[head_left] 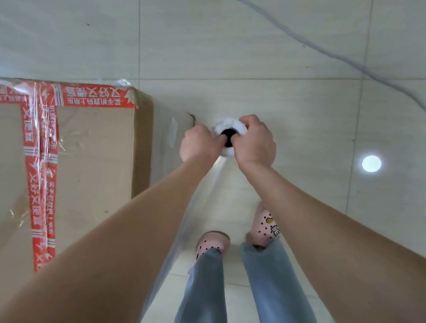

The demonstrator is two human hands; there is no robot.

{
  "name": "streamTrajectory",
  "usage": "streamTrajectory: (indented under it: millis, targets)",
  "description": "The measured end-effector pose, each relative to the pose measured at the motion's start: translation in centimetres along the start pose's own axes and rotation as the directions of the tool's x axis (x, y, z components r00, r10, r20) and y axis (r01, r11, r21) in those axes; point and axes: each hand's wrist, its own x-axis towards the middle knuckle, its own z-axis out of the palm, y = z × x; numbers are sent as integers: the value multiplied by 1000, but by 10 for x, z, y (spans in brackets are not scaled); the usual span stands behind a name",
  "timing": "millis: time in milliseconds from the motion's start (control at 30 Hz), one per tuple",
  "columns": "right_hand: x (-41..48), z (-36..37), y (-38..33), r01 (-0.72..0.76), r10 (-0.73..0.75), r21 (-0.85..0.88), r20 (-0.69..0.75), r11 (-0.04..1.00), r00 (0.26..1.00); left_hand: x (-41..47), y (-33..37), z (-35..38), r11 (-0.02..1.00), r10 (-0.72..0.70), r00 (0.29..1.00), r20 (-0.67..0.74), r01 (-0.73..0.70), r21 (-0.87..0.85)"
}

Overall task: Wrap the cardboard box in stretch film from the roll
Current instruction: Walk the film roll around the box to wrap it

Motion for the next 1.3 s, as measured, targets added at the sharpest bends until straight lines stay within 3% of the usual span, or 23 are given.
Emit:
streamTrajectory:
  millis: [67, 200, 300, 433, 567, 667, 767, 833, 900, 1000, 1067, 1167, 1300]
  targets:
    - [4, 2, -5, 31, -31, -30, 6, 999, 1000, 0, 2, -4, 999, 1, 1000, -30, 0, 39]
    - [6, -1, -7, 95, -91, -118, 41, 988, 995, -4, 12, -12, 915, 344, 938, -39, -325, 239]
    - [9, -4, -5, 117, -111, -166, 39, 979, 993, 0, 21, -14, 843, 448, 894, -9, -419, 339]
    - [15, -6, -12, 168, -164, -250, 37, 954, 986, 12, 27, -20, 868, 428, 903, -20, -405, 287]
    - [27, -4, -31, 259, -263, -301, 27, 918, 964, 25, 28, -31, 972, 228, 973, -42, -225, 63]
    - [35, -1, -45, 199, -204, -287, 11, 937, 979, 34, 24, -39, 991, 42, 998, -49, -48, -123]
    - [38, 3, -55, 72, -60, -199, 68, 977, 996, 47, 21, -52, 985, -67, 997, -25, 62, -162]
    - [41, 5, -62, 24, -10, -169, 79, 985, 997, 52, 23, -58, 997, -13, 1000, -11, 13, -70]
    - [43, 5, -68, 9, 3, -163, 69, 987, 998, 54, 26, -62, 989, 131, 991, -5, -130, 68]
    - [45, 7, -72, 31, -20, -171, 65, 985, 998, 62, 33, -63, 898, 371, 928, 26, -365, 246]
    - [47, 8, -75, 50, -41, -185, 50, 982, 998, 70, 37, -64, 833, 458, 886, 68, -454, 317]
    - [53, 6, -82, 99, -92, -256, 36, 962, 995, 81, 40, -68, 843, 457, 887, 68, -456, 286]
    - [67, 5, -98, 191, -190, -294, 32, 937, 981, 91, 39, -76, 940, 329, 944, -1, -327, 100]
